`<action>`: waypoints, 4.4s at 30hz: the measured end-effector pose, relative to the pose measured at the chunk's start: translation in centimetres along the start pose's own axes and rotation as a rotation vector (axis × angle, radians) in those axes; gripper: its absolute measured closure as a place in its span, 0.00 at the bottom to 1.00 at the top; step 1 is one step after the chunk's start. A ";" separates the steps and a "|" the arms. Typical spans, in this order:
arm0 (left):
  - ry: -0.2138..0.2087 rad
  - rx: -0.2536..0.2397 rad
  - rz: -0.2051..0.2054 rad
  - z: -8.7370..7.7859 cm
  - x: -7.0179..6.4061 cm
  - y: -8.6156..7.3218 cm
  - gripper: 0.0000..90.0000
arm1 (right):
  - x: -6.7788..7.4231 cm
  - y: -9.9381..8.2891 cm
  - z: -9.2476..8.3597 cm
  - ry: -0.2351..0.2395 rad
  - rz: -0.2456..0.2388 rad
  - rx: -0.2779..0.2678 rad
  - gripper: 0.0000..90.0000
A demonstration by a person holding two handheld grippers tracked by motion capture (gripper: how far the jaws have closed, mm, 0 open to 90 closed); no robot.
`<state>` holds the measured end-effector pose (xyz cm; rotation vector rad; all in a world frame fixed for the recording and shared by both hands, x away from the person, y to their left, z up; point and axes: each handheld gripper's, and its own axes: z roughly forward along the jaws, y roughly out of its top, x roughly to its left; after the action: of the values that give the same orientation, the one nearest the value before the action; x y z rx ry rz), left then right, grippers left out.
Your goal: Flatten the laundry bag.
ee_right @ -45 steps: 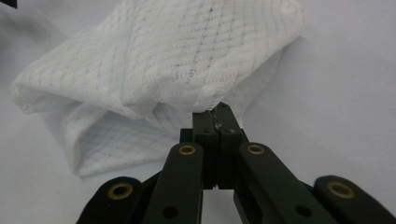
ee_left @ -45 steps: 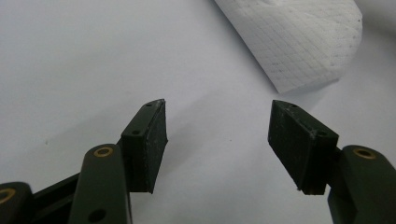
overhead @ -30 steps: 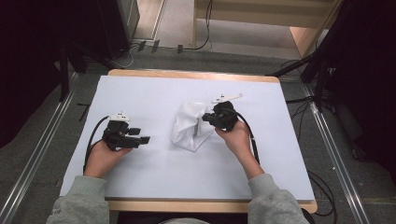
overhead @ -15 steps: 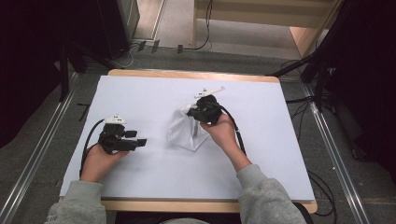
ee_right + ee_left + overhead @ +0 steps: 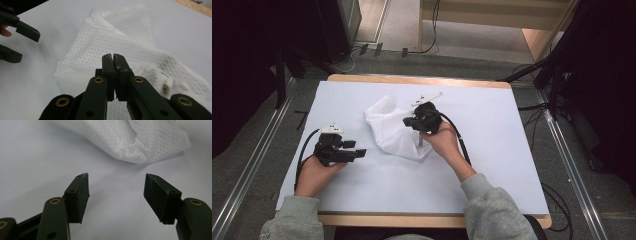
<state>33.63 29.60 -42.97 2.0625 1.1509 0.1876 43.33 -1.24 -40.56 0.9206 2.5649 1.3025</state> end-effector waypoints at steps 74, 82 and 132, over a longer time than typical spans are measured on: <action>0.041 -0.031 -0.071 -2.8 2.4 -0.5 0.43 | 6.8 -1.1 2.3 0.189 -0.082 0.023 1.00; 0.046 -0.057 -0.088 -3.9 3.1 -0.3 0.43 | 9.0 -1.3 2.5 0.250 -0.115 0.036 1.00; -0.092 0.095 -0.043 1.1 2.2 3.8 0.96 | 4.8 -8.1 -1.5 0.087 -0.051 0.100 0.62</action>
<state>38.00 29.52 -41.69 2.1039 1.1656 0.0173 35.16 -3.14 -45.05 0.8259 2.7229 1.2370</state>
